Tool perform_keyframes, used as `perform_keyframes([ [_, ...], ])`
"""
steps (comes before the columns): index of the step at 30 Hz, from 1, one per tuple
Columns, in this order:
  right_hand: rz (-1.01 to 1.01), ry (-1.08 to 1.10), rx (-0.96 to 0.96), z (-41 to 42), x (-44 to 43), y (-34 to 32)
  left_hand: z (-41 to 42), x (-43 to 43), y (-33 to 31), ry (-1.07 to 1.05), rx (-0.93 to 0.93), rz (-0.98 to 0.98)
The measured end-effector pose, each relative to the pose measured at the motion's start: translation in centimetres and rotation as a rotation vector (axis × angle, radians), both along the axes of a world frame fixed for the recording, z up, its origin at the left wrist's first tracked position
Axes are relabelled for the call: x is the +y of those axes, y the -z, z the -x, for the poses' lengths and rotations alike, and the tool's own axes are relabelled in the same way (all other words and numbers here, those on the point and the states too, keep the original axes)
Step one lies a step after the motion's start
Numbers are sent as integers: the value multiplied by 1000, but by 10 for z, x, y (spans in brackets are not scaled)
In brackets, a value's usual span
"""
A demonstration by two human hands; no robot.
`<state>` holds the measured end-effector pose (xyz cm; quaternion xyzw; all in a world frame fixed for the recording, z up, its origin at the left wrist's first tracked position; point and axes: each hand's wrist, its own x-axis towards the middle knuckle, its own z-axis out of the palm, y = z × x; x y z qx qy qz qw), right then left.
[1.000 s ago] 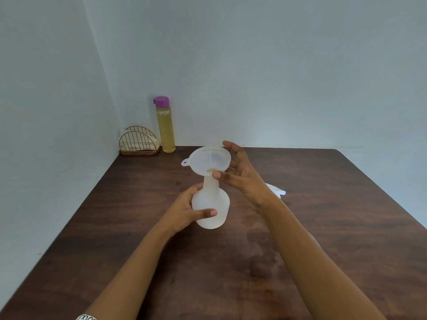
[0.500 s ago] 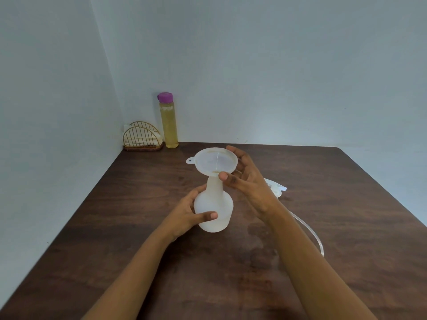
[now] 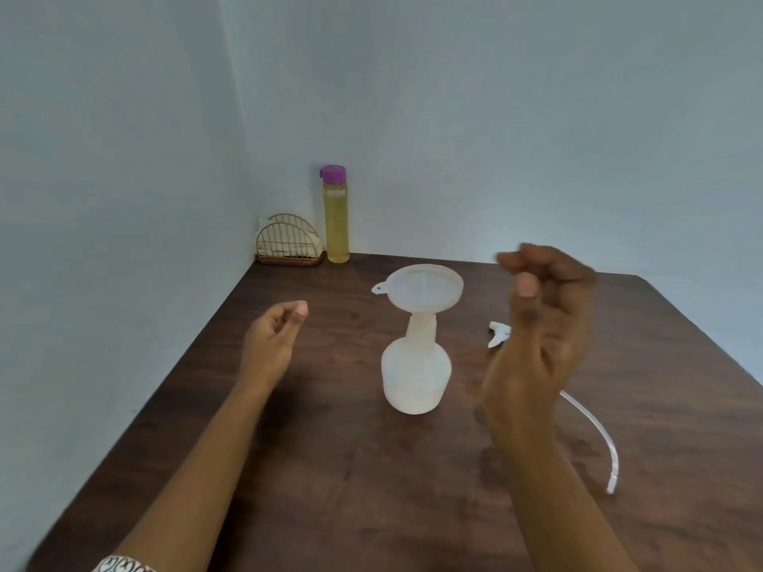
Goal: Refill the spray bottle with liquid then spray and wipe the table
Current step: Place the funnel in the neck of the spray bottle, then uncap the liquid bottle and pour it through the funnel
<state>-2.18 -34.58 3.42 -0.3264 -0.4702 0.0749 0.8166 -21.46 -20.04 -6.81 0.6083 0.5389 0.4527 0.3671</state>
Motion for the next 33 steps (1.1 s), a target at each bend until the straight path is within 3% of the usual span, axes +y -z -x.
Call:
perform_keyframes([
  [2, 60, -138, -158, 45, 6, -3, 21, 19, 9, -107, 204, 4],
  [5, 398, -293, -368, 101, 56, 20, 45, 49, 28, -115, 545, 13],
  [8, 785, -317, -273, 125, 146, 64, 56, 69, 45, -75, 765, 4],
  [11, 967, -196, -155, 123, 234, 95, 57, 75, 57, -56, 895, 12],
  [16, 1073, 51, -130, 104, 334, 112, 55, 77, 64, -47, 952, 9],
  [20, 1068, 125, -93, 91, 379, 118, 52, 80, 66, -48, 974, 11],
  [33, 1101, 174, -237, 57, 407, 115, 50, 76, 62, -58, 966, 5],
])
